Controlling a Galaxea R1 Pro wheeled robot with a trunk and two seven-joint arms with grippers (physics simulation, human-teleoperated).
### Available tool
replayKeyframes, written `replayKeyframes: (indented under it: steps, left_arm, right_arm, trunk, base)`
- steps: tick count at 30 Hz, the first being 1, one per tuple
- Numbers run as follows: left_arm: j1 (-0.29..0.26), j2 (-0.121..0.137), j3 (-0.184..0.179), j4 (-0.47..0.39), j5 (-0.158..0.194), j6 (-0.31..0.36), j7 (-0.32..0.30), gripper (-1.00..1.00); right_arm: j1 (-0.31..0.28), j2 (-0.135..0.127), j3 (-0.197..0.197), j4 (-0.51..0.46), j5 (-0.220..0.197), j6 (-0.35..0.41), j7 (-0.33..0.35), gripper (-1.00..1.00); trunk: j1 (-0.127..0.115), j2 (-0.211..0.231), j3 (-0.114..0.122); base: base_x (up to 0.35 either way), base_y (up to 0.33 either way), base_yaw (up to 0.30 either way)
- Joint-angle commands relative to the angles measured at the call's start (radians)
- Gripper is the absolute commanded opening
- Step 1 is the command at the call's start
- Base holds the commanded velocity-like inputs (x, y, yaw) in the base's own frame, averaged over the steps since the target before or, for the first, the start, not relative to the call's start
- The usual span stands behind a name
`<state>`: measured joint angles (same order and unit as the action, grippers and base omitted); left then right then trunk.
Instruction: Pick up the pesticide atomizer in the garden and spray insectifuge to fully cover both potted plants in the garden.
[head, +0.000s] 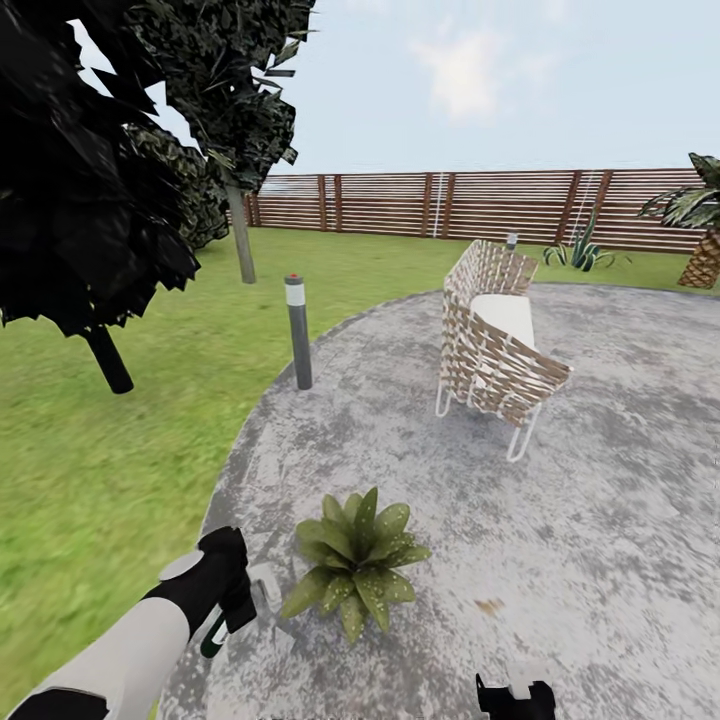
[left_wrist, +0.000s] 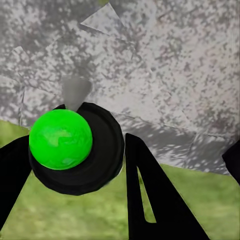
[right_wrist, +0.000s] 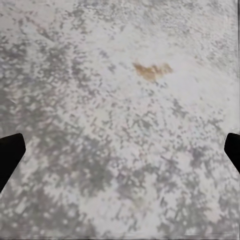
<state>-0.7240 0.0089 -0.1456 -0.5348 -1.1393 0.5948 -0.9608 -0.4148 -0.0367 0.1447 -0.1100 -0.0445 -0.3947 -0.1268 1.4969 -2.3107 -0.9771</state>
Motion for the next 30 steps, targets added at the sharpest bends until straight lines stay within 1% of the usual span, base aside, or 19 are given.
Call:
replayKeyframes:
  steps: [1, 6, 9, 11, 16, 19, 21, 22, 25, 30]
  left_arm:
    - [0.000, 0.002, -0.004, -0.002, -0.001, 0.007, -0.006, -1.00]
    - [0.000, 0.004, -0.002, -0.002, -0.001, 0.007, -0.005, -1.00]
    - [0.000, 0.004, -0.002, -0.002, -0.001, 0.007, 0.013, -1.00]
    - [0.000, 0.000, -0.004, -0.002, 0.000, 0.007, 0.034, -1.00]
    - [0.001, -0.006, -0.007, 0.001, -0.001, 0.007, 0.042, -1.00]
    - [0.009, 0.007, -0.005, 0.016, -0.001, 0.005, 0.042, -1.00]
    - [0.050, 0.016, -0.001, 0.019, -0.001, -0.001, 0.041, -1.00]
    - [0.056, 0.017, -0.001, 0.018, -0.001, -0.003, 0.041, -1.00]
    - [0.062, 0.015, 0.000, 0.009, 0.001, 0.001, 0.038, -1.00]
    - [0.052, 0.020, 0.001, 0.004, 0.001, 0.002, 0.027, -1.00]
  right_arm:
    - [-0.001, 0.000, 0.009, 0.001, -0.005, -0.003, -0.005, 1.00]
    - [-0.001, 0.000, 0.009, 0.001, -0.005, -0.003, -0.005, 1.00]
    - [-0.001, 0.000, 0.009, 0.001, -0.005, -0.003, -0.005, 1.00]
    - [-0.001, 0.000, 0.009, 0.001, -0.005, -0.003, -0.005, 1.00]
    - [-0.001, 0.000, 0.009, 0.001, -0.004, -0.003, -0.005, 1.00]
    - [-0.001, 0.000, 0.009, 0.001, -0.004, -0.003, -0.005, 1.00]
    - [-0.001, 0.000, 0.009, 0.001, -0.004, -0.003, -0.005, 1.00]
    - [-0.001, 0.000, 0.009, 0.001, -0.004, -0.003, -0.005, 1.00]
    - [-0.001, 0.000, 0.009, 0.001, -0.005, -0.003, -0.005, 1.00]
    - [-0.001, 0.000, 0.009, 0.001, -0.004, -0.003, -0.005, 1.00]
  trunk:
    - [0.000, 0.000, -0.001]
    - [0.000, 0.000, -0.001]
    - [0.000, 0.000, -0.001]
    - [0.000, 0.000, -0.001]
    - [0.000, 0.000, -0.001]
    - [0.000, 0.000, -0.001]
    - [0.000, 0.000, -0.001]
    - [0.000, 0.000, -0.001]
    - [0.000, 0.000, -0.001]
    - [0.000, 0.000, -0.001]
  base:
    - [-0.141, 0.189, -0.258]
    - [-0.028, 0.037, -0.263]
    - [-0.001, 0.002, -0.258]
    - [0.000, 0.000, -0.110]
    - [0.119, 0.104, -0.013]
    - [0.013, 0.012, 0.000]
    - [0.001, 0.001, 0.000]
    - [0.000, 0.000, 0.000]
    - [0.000, 0.000, -0.002]
    - [0.000, 0.000, -0.212]
